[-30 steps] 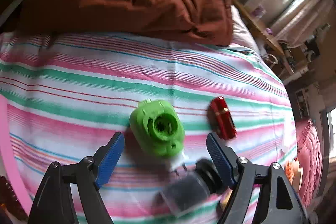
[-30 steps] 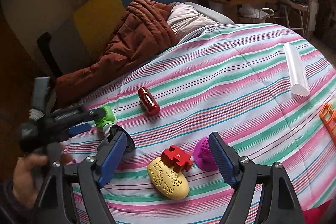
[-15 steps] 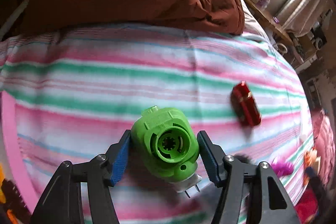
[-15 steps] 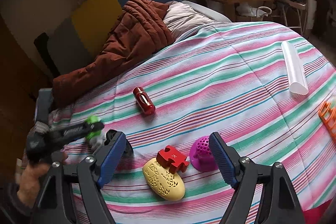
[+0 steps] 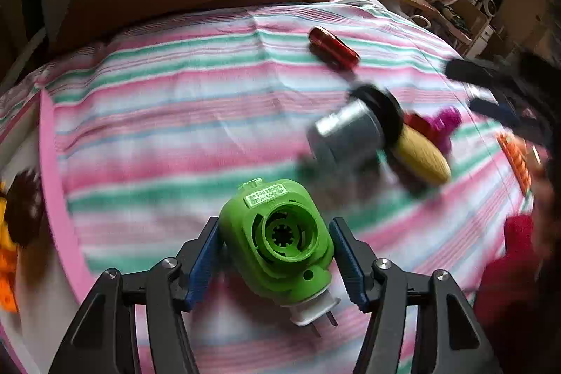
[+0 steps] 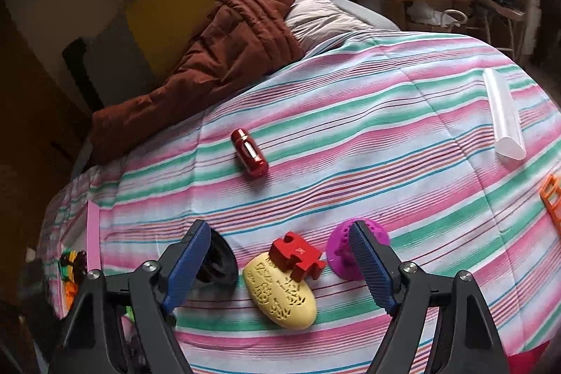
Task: Organize rigid objects
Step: 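Grasp the lime-green nozzle piece with the left gripper, then lift the green nozzle piece with the left gripper while the right gripper grasps the dark grey cup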
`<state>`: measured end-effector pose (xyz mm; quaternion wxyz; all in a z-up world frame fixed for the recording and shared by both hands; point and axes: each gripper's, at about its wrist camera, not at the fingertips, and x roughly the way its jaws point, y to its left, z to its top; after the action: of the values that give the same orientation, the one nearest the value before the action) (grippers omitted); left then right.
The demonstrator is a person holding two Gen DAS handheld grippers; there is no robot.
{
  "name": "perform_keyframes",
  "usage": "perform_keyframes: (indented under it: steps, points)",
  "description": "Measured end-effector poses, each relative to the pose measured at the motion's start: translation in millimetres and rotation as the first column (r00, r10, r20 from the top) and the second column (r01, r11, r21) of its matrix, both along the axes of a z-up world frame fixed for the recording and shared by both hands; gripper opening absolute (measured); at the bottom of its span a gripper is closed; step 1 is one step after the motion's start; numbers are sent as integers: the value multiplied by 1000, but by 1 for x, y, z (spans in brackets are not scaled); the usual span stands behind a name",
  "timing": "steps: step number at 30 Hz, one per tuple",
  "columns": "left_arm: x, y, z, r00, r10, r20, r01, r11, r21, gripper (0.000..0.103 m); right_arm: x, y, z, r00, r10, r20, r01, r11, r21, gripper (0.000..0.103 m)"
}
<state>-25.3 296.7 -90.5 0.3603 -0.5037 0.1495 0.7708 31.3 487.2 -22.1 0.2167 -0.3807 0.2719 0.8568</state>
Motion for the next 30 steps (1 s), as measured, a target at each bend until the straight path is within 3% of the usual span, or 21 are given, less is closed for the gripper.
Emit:
perform_keyframes:
  steps: [6,13,26,30]
  points:
    - [42,-37,3,998,-16,-62,17,1000,17,63,-8,-14,1,998,67,22,-68,996,58,82]
    - [67,-36,-7,967,-70,-245,72,997,-3,62,-17,-31,-3,990,108,92,-121,982,148,82]
    - [69,-36,-10,952,-66,-300,74,997,16,62,-20,-41,-1,985,150,88,-164,970,179,82]
    - [69,-35,-10,948,-66,-311,75,997,18,62,-26,-54,-3,969,232,78,-242,960,143,93]
